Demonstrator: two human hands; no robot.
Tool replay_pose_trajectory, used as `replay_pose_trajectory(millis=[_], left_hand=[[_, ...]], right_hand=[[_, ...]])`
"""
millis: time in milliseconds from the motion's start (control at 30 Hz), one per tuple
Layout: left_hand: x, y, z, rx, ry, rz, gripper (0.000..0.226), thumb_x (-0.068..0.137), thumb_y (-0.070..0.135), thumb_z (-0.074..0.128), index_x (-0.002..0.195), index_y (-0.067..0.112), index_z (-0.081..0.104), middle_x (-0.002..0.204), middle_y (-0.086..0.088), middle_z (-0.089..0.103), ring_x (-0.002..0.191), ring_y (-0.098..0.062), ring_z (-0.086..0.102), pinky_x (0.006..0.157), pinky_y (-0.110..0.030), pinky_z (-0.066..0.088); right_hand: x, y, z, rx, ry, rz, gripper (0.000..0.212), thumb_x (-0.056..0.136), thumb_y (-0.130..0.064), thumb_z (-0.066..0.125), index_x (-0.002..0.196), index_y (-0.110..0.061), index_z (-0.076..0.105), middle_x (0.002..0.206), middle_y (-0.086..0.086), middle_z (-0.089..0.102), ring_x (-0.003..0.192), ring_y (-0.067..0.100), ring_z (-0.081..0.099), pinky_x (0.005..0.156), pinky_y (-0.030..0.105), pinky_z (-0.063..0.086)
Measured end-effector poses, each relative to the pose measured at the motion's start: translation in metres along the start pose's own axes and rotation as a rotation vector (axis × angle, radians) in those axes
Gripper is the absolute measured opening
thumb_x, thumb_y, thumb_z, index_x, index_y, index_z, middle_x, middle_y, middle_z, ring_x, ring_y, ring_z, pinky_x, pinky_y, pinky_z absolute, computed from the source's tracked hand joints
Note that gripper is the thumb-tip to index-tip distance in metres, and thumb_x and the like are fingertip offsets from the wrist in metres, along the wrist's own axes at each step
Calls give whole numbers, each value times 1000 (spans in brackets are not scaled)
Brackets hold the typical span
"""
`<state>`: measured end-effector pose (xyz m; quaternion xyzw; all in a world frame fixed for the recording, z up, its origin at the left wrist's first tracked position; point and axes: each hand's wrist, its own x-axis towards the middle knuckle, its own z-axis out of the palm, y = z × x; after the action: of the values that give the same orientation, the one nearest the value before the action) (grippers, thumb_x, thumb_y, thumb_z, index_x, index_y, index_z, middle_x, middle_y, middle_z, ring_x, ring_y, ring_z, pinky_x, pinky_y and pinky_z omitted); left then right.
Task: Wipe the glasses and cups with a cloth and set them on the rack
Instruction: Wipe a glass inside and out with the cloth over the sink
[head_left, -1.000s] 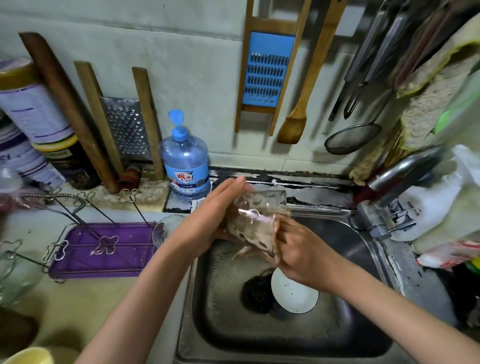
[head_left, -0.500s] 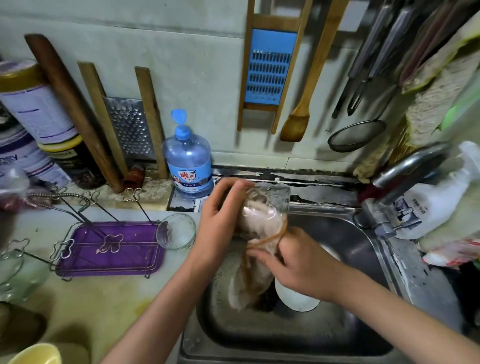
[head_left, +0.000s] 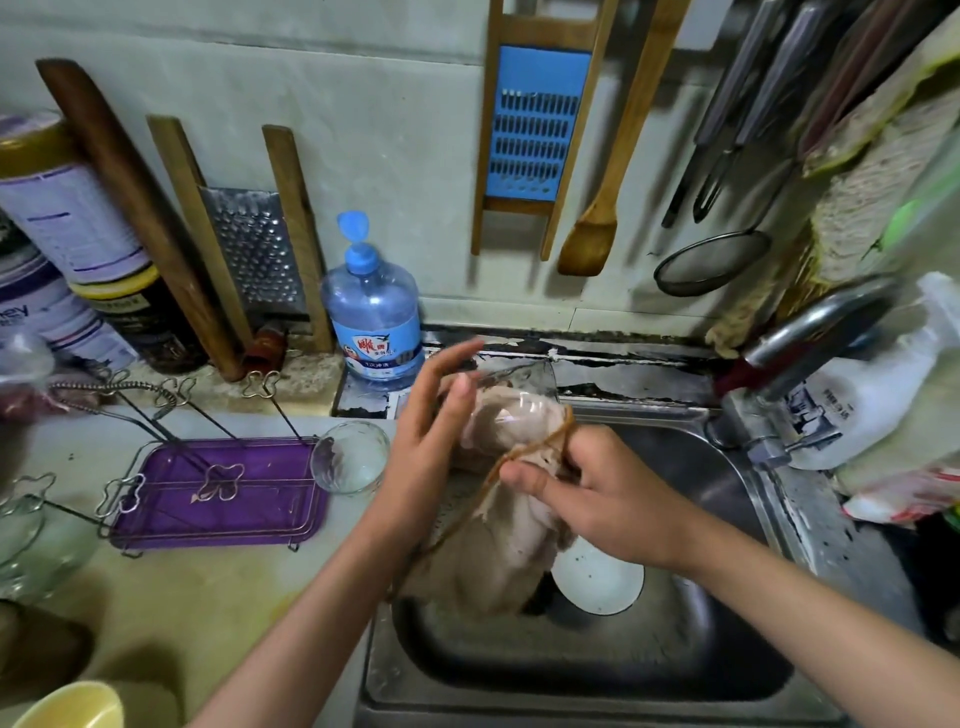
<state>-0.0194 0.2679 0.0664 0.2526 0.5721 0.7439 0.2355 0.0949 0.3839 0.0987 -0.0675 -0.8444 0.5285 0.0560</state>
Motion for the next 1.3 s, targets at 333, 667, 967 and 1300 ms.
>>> replay_pose_trajectory(millis=[333, 667, 967, 1300], left_hand=[[10, 11, -1, 65, 138, -187, 20, 86, 23, 66, 67, 17, 72, 70, -3, 68, 72, -15, 61, 69, -28, 47], [-1, -8, -9, -39, -43, -61, 47, 79, 62, 61, 118, 35, 60, 114, -4, 63, 95, -20, 63, 76, -37, 54], [14, 5, -8, 5, -46, -143, 29, 67, 46, 66, 70, 17, 67, 72, -6, 62, 70, -16, 56, 65, -23, 46], [6, -10, -6, -177, -61, -564, 49, 78, 55, 56, 77, 11, 78, 86, -10, 76, 77, -21, 72, 81, -33, 52]], right_hand=[[8, 16, 16, -1029, -231, -446, 35, 94, -17, 37, 109, -4, 65, 101, 11, 69, 90, 27, 66, 76, 36, 56], [0, -11, 0, -94, 80, -24, 18, 87, -31, 63, 93, -15, 67, 80, 0, 70, 71, 8, 64, 68, 27, 52], [5, 19, 15, -972, -79, -589, 30, 94, -13, 42, 101, -3, 70, 94, 11, 72, 84, 25, 67, 78, 33, 55], [0, 10, 14, -767, -214, -258, 38, 90, -33, 60, 117, -7, 57, 114, 9, 65, 104, 28, 59, 88, 41, 49]])
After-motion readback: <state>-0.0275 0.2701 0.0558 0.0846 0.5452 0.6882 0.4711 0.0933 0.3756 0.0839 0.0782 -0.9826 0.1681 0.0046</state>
